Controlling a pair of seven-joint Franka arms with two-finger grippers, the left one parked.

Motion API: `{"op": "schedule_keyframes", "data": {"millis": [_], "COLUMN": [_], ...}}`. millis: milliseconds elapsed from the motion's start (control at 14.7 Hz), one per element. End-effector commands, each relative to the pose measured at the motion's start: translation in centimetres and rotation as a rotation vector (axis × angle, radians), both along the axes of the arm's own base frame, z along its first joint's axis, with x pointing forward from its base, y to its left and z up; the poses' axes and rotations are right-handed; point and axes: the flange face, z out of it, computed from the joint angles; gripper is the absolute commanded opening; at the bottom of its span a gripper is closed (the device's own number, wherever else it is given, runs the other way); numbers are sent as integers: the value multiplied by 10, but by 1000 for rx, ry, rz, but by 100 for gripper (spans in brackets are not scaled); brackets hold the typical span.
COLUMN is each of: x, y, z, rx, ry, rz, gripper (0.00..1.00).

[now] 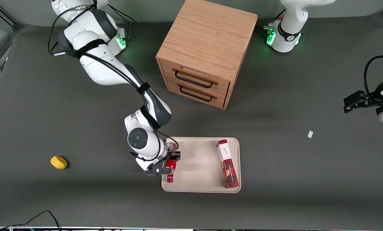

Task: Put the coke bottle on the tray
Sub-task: 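Carry the bottle over the tray and lower it beside the snack box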

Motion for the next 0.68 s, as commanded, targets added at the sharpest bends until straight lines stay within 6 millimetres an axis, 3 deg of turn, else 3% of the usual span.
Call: {"op": "schedule_keyframes", "data": {"millis": [0,136,204,612], "x": [5,3,1,2], "y": [7,10,10,7], "z": [4,1,-2,-5], "rx": [33,32,29,35], "ry": [-21,-18,-13,-39], "rz": [-35,-32,-30,-26], "gripper": [50,93,100,100]}}
